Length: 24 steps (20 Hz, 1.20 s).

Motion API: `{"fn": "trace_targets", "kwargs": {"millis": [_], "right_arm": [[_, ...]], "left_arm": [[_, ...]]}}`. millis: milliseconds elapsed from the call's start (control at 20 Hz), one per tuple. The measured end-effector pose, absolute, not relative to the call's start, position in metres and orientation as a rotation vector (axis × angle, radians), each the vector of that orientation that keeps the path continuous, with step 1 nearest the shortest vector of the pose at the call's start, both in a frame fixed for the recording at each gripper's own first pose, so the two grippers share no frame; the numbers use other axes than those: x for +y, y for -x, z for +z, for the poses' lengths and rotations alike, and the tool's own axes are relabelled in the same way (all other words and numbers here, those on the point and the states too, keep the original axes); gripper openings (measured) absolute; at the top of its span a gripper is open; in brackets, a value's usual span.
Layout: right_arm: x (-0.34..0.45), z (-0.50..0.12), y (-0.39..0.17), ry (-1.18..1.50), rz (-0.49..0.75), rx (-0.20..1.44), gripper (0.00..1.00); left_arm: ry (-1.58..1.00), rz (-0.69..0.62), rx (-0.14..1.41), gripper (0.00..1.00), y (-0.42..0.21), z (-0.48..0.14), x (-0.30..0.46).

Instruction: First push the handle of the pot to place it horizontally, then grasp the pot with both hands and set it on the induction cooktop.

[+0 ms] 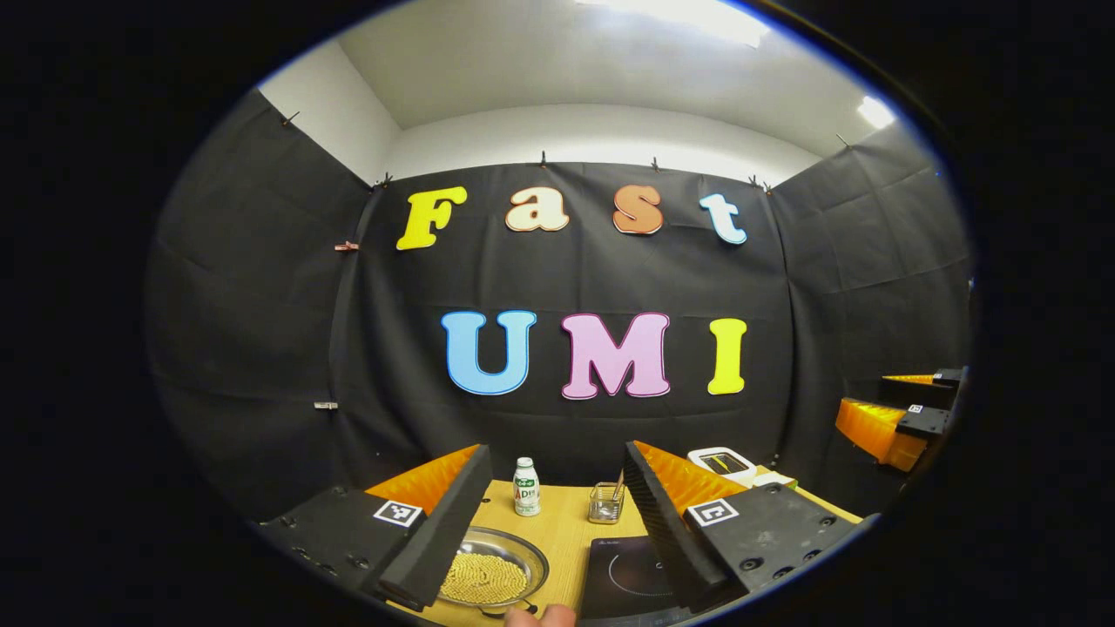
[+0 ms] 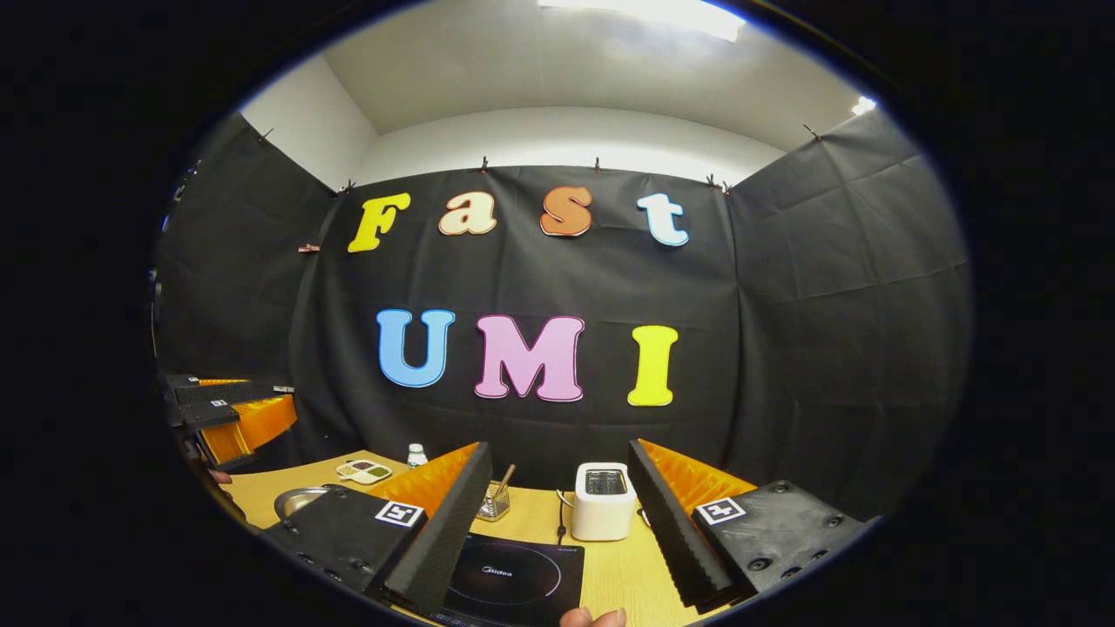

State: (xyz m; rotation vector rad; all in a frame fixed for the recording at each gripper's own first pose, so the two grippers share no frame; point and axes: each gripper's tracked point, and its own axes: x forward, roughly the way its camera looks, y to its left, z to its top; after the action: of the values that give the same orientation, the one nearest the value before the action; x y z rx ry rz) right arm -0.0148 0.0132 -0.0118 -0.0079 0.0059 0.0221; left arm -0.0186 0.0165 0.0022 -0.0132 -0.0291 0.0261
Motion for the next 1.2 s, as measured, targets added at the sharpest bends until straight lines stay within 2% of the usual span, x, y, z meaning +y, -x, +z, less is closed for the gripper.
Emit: {"fn": "trace_targets", "kwargs": {"millis": [200,400,550,850,1050,1200], "right_arm": [[0.016,-0.039,0.029,-0.001,0.025,0.031,0.98],[0.014,-0.053,0.049,0.003,0.012,0.044,0.98],[0.003,-0.057,0.062,0.019,-0.021,0.029,0.97],[-0.014,-0.072,0.078,0.016,-0.056,0.024,0.98],[-0.021,-0.079,0.083,0.032,-0.057,0.029,0.98],[-0.022,-0.084,0.084,0.032,-0.055,0.033,0.97]], "left_arm": [[0.013,0.011,-0.035,0.94,0.029,-0.018,0.032],[0.014,-0.054,0.070,0.48,0.038,-0.071,0.044],[0.029,-0.180,0.222,0.05,0.046,-0.127,0.046],[0.049,-0.373,0.581,0.05,0.078,-0.242,0.062],[-0.067,-0.346,0.742,0.05,0.084,-0.279,0.103],[-0.153,-0.376,0.873,0.05,0.088,-0.308,0.117]]}}
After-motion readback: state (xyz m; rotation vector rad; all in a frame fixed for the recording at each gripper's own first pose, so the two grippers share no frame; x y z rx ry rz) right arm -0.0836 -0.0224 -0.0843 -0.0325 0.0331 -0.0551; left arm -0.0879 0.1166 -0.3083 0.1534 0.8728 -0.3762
